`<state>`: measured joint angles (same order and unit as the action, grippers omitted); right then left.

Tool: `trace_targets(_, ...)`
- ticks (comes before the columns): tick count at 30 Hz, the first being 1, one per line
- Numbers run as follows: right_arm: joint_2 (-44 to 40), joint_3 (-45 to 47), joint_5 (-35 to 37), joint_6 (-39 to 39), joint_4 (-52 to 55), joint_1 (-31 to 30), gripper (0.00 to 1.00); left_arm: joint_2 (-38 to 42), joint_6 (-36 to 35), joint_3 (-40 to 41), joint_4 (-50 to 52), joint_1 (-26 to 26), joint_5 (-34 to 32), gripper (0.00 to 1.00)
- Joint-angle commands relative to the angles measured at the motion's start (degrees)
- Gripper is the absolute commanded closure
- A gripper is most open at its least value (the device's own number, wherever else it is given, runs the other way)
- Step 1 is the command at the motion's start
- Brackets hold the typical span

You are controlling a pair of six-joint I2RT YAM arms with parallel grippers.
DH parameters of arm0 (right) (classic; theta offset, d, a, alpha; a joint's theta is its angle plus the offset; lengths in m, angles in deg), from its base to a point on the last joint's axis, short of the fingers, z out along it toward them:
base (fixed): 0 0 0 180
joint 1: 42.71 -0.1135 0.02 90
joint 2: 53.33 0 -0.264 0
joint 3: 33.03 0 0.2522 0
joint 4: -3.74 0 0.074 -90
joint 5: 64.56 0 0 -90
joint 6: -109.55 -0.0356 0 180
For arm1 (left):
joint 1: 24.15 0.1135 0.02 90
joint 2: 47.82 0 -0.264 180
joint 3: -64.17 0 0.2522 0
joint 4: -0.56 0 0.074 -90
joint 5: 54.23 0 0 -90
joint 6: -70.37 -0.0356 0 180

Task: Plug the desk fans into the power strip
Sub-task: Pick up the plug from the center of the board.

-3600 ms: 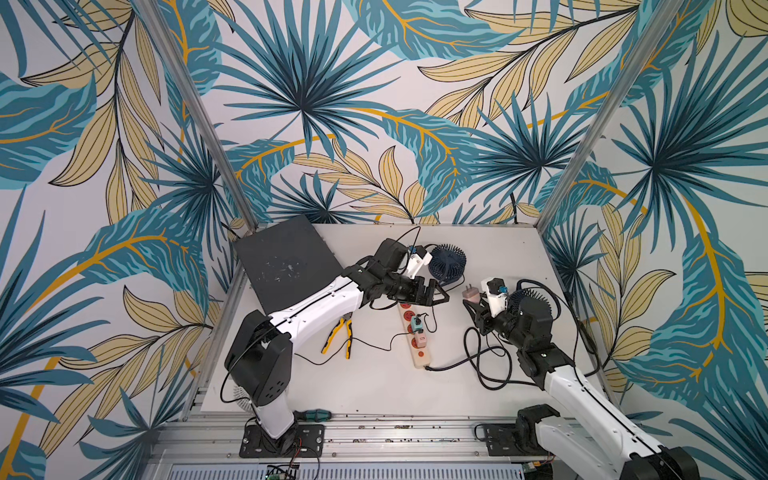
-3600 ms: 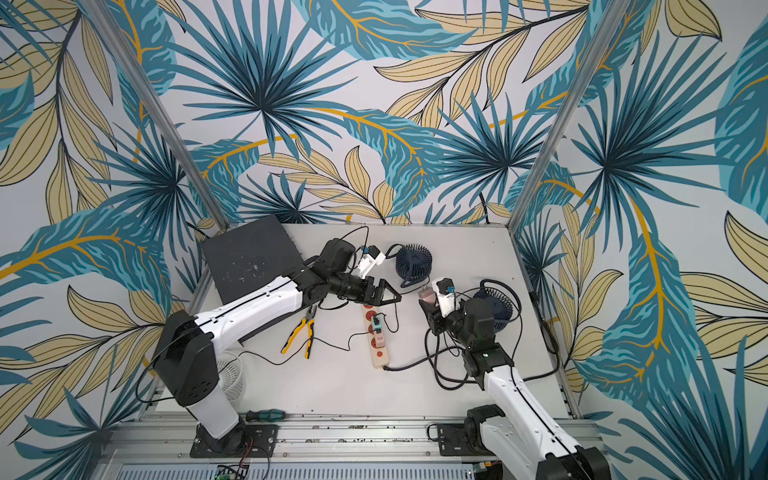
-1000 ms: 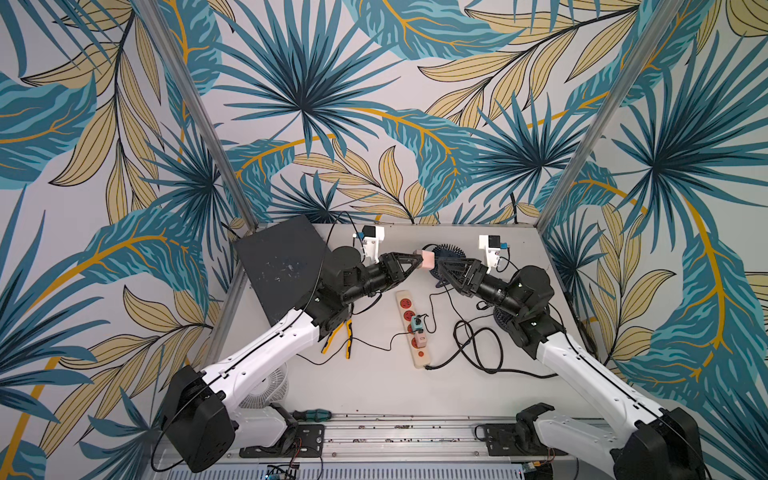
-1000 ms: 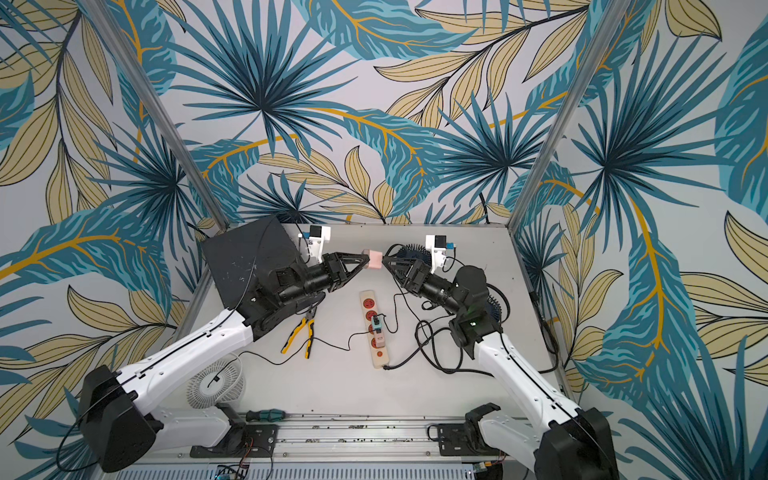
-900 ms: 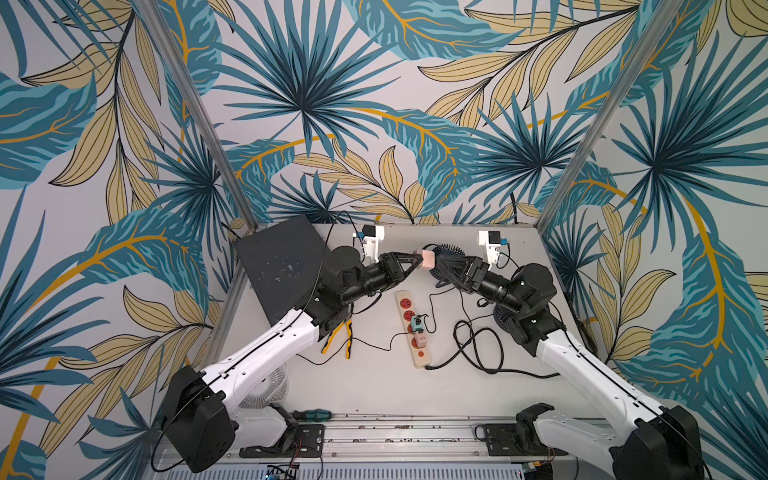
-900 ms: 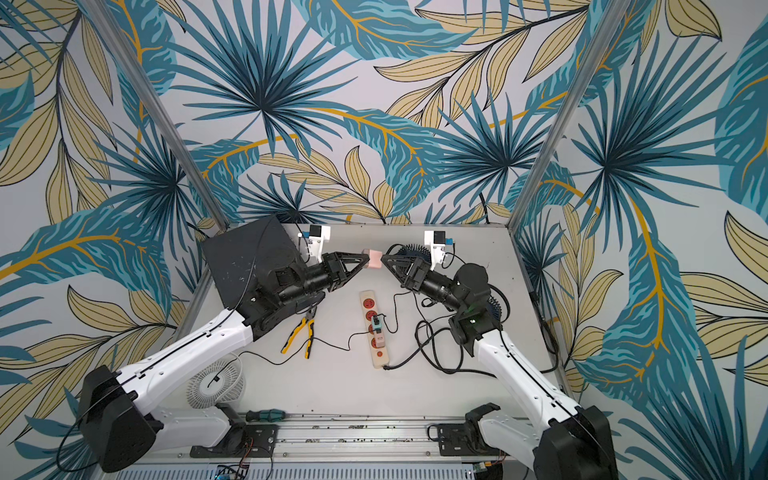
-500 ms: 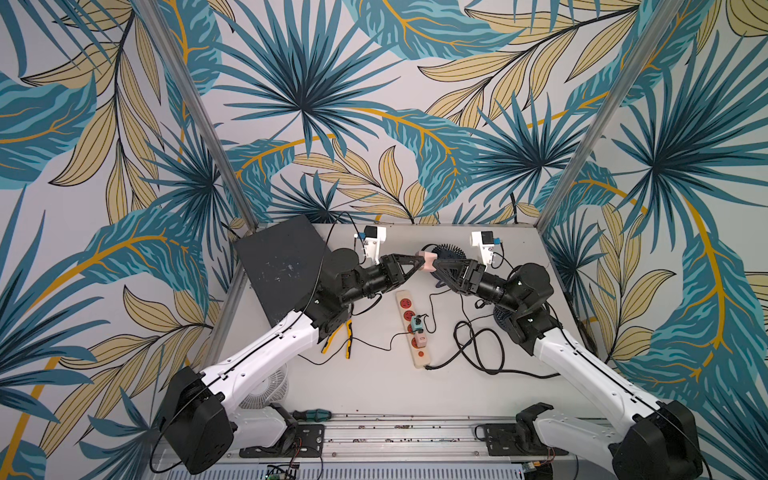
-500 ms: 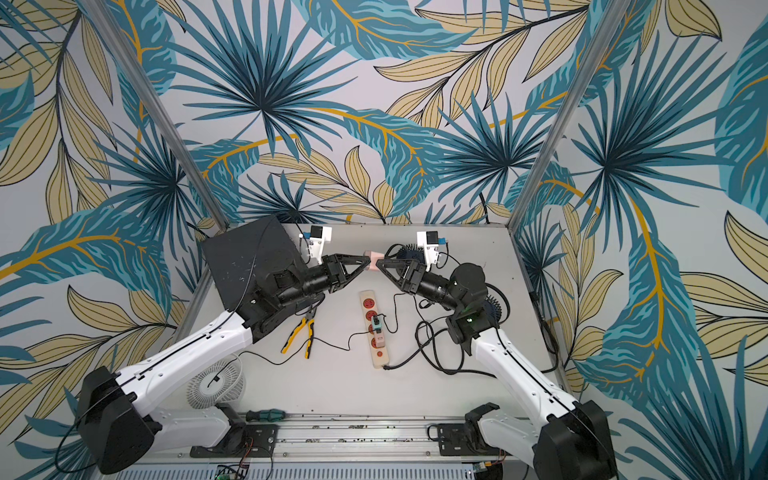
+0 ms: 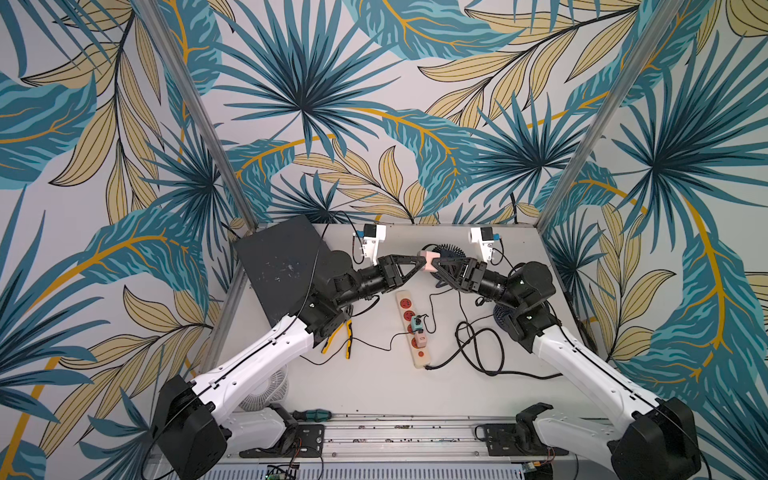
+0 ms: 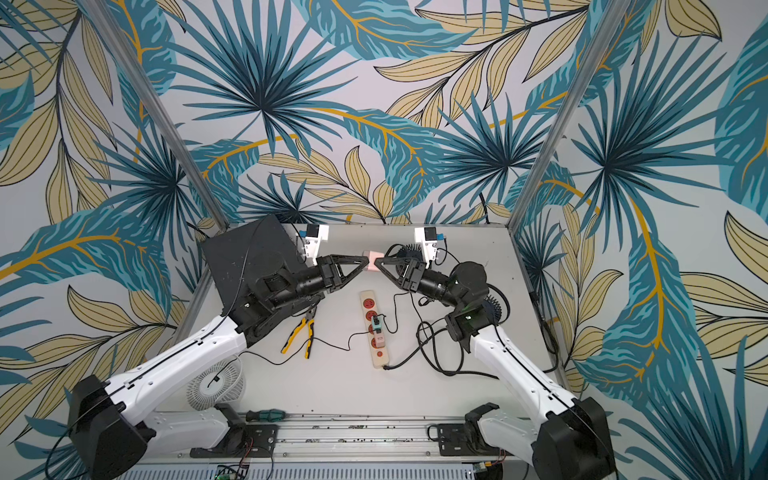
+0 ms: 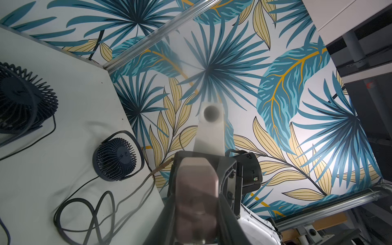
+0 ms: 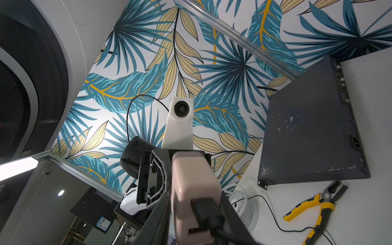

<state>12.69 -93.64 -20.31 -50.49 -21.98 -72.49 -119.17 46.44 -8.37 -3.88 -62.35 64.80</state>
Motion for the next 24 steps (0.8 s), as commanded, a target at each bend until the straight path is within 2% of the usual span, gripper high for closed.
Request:
trace_targets(1, 0.77, -1.66, -1.23, -1.19, -5.84, -0.28, 0.65, 0.82, 1.03, 1.9, -2.93, -0.45, 3.92, 0.77)
trace_targets(7, 0.76, -1.86, -2.55, -2.12, -7.03, -0.33, 0.66, 1.62, -0.6, 2.36, -1.4, -0.58, 5.51, 0.77)
trace_targets(11, 0.5, -1.03, -2.33, -2.67, -8.41, -0.35, 0.83, 1.34, -1.21, 2.65, -0.63, -0.74, 6.33, 0.74)
trace_targets(13, -0.12, -0.79, -1.3, -1.04, -6.4, -0.32, 0.92, 1.74, -3.03, 2.95, 1.99, -0.74, 5.07, 0.63)
trace_targets(15, -0.78, -0.48, 0.26, 1.69, -2.6, -0.3, 0.95, 2.27, -6.06, 3.06, 5.56, -0.74, 3.21, 0.5)
trace_targets(17, -1.53, -0.01, 2.67, 4.75, 1.95, -0.36, 0.99, 2.8, -8.94, 3.46, 8.88, -0.17, 1.7, 0.28)
trace_targets(19, -2.49, -0.31, 5.98, 9.65, 9.67, -0.36, 1.0, 3.86, -10.54, 5.06, 10.36, 1.34, 0.02, 0.15)
trace_targets(21, -2.86, -2.1, 11.21, 15.84, 20.7, -0.36, 1.0, 5.47, -11.5, 7.94, 11.49, 3.31, -2.37, 0.1)
trace_targets(24, -1.97, -6.19, 19.7, 24.74, 38.11, -0.36, 1.0, 5.88, -14.68, 10.47, 16.17, 5.7, -4.8, 0.09)
